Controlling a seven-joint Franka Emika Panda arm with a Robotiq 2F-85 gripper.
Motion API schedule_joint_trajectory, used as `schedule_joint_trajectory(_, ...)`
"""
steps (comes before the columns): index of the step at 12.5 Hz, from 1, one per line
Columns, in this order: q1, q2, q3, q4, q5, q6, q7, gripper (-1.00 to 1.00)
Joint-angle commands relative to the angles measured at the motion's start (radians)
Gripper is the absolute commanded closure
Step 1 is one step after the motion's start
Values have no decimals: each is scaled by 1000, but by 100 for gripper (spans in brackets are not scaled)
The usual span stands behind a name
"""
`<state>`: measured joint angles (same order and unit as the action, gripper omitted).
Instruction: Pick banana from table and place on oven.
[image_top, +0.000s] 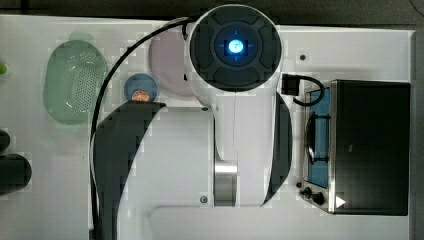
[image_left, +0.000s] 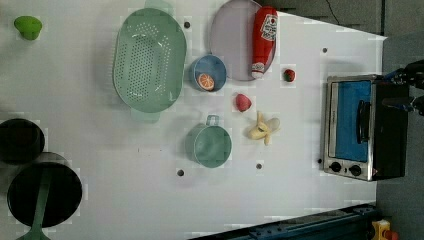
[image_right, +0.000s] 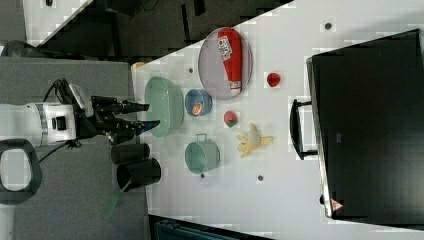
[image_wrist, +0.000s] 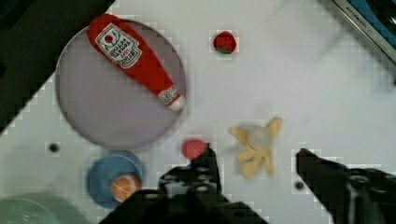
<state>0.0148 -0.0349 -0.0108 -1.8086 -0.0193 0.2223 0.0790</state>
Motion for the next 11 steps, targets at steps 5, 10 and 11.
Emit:
schedule_joint_trajectory(5, -27, -436, -29, -367, 15, -100, 82, -100)
schedule_joint_trajectory(10, -26, -342, -24, -479, 15, 97, 82, -100)
schedule_joint_trajectory(11, -25, -313, -21, -514, 15, 161, 82, -100)
